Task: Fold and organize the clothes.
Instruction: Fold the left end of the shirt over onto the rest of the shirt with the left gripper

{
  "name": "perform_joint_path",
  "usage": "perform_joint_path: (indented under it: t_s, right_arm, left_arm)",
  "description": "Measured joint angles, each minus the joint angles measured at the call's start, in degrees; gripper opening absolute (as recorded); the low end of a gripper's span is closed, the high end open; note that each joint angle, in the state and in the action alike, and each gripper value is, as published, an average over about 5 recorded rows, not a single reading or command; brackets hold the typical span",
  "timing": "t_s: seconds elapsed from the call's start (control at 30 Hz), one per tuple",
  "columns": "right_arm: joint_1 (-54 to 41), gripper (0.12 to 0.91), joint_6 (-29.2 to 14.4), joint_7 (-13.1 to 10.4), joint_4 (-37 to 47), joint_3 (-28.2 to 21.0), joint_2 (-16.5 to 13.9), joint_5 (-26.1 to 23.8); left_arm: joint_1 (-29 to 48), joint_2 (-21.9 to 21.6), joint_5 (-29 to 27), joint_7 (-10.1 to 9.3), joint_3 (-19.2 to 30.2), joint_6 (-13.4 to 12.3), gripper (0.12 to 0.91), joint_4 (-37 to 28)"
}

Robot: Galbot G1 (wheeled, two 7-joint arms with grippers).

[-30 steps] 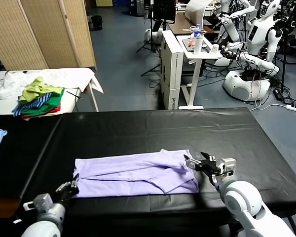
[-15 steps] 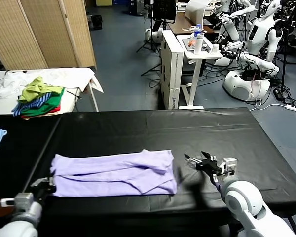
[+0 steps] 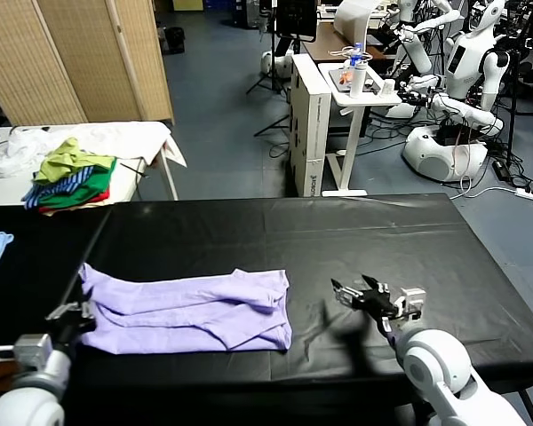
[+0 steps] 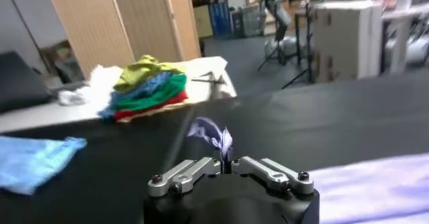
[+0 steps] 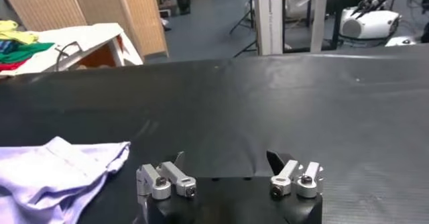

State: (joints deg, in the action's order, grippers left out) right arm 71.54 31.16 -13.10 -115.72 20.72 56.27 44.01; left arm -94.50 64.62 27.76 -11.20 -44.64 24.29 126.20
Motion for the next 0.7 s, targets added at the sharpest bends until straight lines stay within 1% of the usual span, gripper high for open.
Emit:
perform_joint_path:
  t_s: [0.17, 0.33, 0.5, 0.7]
  right_arm:
    - [1.38, 0.907, -0.52, 0.51, -0.3, 1.21, 0.05, -1.09]
    - [3.07, 0.907, -0.98, 1.09, -1.01, 2.74, 0.34, -2.11]
    - [4.87, 0.907, -1.12, 1.64, -1.47, 4.04, 0.95, -3.65]
    - [6.57, 0.907, -1.15, 1.69, -2.02, 4.99, 1.56, -4.63]
  left_arm:
    - [0.82, 3.41, 4.3, -1.88, 5.82, 1.52, 0.184, 3.47]
    - [2.84, 6.49, 5.1, -2.84, 12.06, 1.69, 0.184, 4.16]
    - [5.18, 8.55, 5.28, -2.89, 17.71, 1.32, 0.184, 3.35]
    - [7.98, 8.74, 7.78, -2.58, 23.21, 1.22, 0.184, 2.16]
